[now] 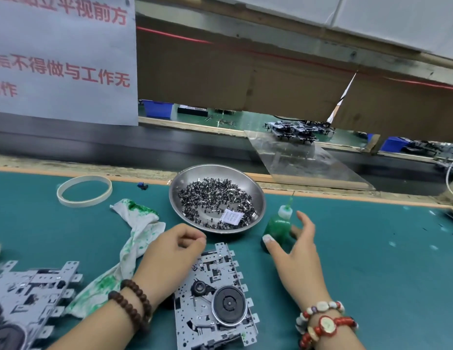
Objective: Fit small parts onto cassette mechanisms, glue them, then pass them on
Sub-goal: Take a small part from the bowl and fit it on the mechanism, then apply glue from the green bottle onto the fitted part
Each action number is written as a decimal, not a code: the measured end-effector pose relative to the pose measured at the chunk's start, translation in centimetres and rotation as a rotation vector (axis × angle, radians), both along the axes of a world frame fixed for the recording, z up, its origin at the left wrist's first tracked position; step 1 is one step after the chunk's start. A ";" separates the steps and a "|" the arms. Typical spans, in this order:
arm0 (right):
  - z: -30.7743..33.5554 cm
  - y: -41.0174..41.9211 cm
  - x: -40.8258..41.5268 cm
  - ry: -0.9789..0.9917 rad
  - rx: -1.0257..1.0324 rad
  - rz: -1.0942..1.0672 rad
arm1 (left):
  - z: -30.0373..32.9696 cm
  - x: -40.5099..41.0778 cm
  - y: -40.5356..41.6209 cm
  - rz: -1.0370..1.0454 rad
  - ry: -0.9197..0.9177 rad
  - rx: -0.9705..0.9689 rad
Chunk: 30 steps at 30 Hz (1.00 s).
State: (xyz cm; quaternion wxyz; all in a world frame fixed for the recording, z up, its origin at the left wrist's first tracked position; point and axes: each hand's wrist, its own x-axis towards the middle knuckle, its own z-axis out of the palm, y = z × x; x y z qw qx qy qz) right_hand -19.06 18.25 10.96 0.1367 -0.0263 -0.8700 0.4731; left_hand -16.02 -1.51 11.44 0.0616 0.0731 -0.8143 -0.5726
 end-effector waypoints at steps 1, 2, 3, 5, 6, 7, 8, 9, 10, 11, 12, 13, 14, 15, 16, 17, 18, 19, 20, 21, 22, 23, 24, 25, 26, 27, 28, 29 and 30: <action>0.0 0.0 -0.1 -0.035 0.025 0.021 | -0.1 0.0 0.0 -0.039 -0.020 -0.059; 0.0 0.1 -0.1 -0.037 0.046 0.034 | -0.1 0.2 0.0 -0.073 -0.030 -0.110; 0.2 0.1 -0.1 -0.021 0.047 0.041 | -0.1 0.2 0.0 -0.095 -0.034 -0.139; 0.6 0.1 0.1 0.028 -0.032 0.052 | 0.0 0.2 -0.1 -0.112 -0.035 -0.156; 0.8 0.0 0.2 0.044 -0.126 0.067 | 0.0 0.2 -0.1 -0.112 -0.036 -0.161; 1.1 -0.1 0.3 0.043 -0.240 0.096 | 0.1 0.1 -0.2 -0.113 -0.042 -0.160; 1.3 -0.3 0.4 0.029 -0.357 0.125 | 0.1 0.0 -0.2 -0.118 -0.051 -0.153; 1.6 -0.3 0.6 0.005 -0.473 0.153 | 0.2 0.0 -0.2 -0.128 -0.062 -0.141; 1.9 -0.4 0.7 -0.012 -0.597 0.173 | 0.3 0.0 -0.3 -0.142 -0.076 -0.124; 2.3 -0.5 0.7 -0.016 -0.733 0.185 | 0.3 -0.1 -0.4 -0.156 -0.096 -0.101; 2.7 -0.5 0.8 -0.026 -0.884 0.191 | 0.4 -0.2 -0.5 -0.168 -0.120 -0.073; 3.0 -0.4 0.8 -0.039 -1.031 0.199 | 0.4 -0.2 -0.6 -0.176 -0.146 -0.047; 3.3 -0.3 0.8 -0.056 -1.162 0.212 | 0.4 -0.3 -0.6 -0.177 -0.165 -0.028; 3.5 -0.2 0.8 -0.069 -1.264 0.231 | 0.4 -0.4 -0.7 -0.177 -0.177 -0.018; 3.6 -0.2 0.9 -0.089 -1.320 0.248 | 0.3 -0.4 -0.7 -0.175 -0.182 -0.007; 3.7 -0.1 0.9 -0.115 -1.325 0.266 | 0.3 -0.5 -0.6 -0.174 -0.185 0.008; 3.7 -0.2 1.1 -0.141 -1.290 0.280 | 0.3 -0.5 -0.6 -0.174 -0.188 0.020; 3.6 -0.3 1.2 -0.165 -1.230 0.294 | 0.2 -0.6 -0.7 -0.176 -0.192 0.025; 3.5 -0.4 1.3 -0.180 -1.155 0.307 | 0.2 -0.7 -0.7 -0.176 -0.195 0.023; 3.4 -0.6 1.3 -0.189 -1.073 0.310 | 0.1 -0.7 -0.8 -0.173 -0.194 0.020; 3.4 -0.7 1.3 -0.187 -1.006 0.304 | 0.1 -0.8 -0.8 -0.168 -0.192 0.020; 3.3 -0.7 1.3 -0.181 -0.965 0.293 | 0.0 -0.9 -0.8 -0.162 -0.188 0.023; 3.2 -0.7 1.2 -0.172 -0.948 0.282 | -0.1 -0.9 -0.8 -0.158 -0.183 0.027; 3.2 -0.7 1.2 -0.159 -0.938 0.275 | -0.1 -0.9 -0.8 -0.157 -0.178 0.028; 3.2 -0.7 1.3 -0.145 -0.923 0.275 | 0.0 -1.0 -0.7 -0.157 -0.174 0.029; 3.2 -0.7 1.3 -0.124 -0.898 0.280 | 0.0 -1.0 -0.7 -0.160 -0.172 0.031; 3.1 -0.7 1.3 -0.101 -0.861 0.286 | 0.0 -1.0 -0.7 -0.162 -0.173 0.032; 3.1 -0.8 1.4 -0.075 -0.815 0.287 | 0.0 -1.0 -0.7 -0.164 -0.173 0.029; 3.1 -0.8 1.4 -0.048 -0.760 0.283 | 0.0 -1.0 -0.7 -0.163 -0.171 0.025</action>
